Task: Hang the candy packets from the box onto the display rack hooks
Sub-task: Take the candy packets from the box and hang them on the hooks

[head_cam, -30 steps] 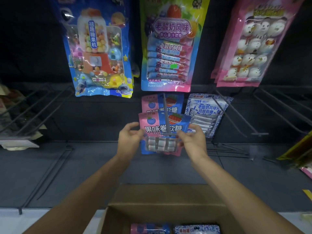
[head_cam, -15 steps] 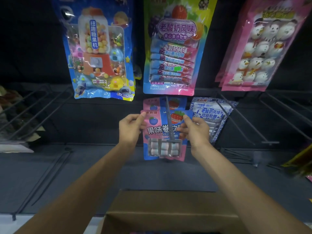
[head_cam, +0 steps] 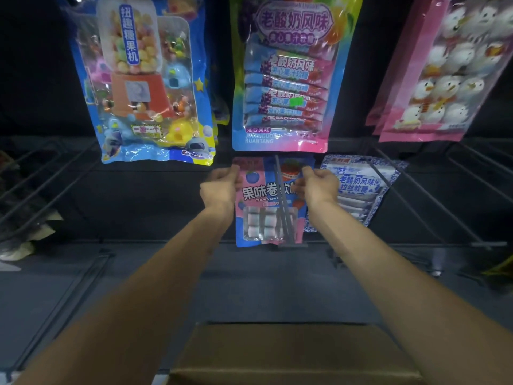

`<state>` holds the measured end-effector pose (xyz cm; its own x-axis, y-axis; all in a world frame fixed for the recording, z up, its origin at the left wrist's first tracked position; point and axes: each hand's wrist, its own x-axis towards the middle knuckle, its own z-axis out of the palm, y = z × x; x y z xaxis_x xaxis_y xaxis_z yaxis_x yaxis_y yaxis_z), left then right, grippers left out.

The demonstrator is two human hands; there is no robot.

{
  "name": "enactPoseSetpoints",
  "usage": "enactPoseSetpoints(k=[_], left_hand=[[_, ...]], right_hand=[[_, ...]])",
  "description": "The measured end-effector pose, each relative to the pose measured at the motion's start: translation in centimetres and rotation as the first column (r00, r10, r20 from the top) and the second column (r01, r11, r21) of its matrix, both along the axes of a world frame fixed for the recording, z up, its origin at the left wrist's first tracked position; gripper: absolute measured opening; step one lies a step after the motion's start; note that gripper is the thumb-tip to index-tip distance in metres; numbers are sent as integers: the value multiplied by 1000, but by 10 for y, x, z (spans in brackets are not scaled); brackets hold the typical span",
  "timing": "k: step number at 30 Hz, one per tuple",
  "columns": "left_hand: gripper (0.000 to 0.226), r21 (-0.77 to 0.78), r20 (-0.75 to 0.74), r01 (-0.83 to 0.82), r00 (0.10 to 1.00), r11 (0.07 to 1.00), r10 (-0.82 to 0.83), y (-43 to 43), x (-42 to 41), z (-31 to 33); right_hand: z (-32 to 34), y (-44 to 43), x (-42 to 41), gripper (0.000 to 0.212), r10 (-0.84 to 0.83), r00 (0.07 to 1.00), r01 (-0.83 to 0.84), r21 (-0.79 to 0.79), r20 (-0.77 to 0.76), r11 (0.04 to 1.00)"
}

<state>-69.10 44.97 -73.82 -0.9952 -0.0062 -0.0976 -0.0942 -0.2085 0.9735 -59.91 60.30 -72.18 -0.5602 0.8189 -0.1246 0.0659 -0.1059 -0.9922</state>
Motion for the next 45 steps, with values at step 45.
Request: enactPoseSetpoints(k=[45], left_hand=[[70, -603, -252, -86, 964, 793, -87, 10, 50, -80]], right_hand=[[-91, -23, 7, 87, -20, 968, -92, 428, 250, 899]])
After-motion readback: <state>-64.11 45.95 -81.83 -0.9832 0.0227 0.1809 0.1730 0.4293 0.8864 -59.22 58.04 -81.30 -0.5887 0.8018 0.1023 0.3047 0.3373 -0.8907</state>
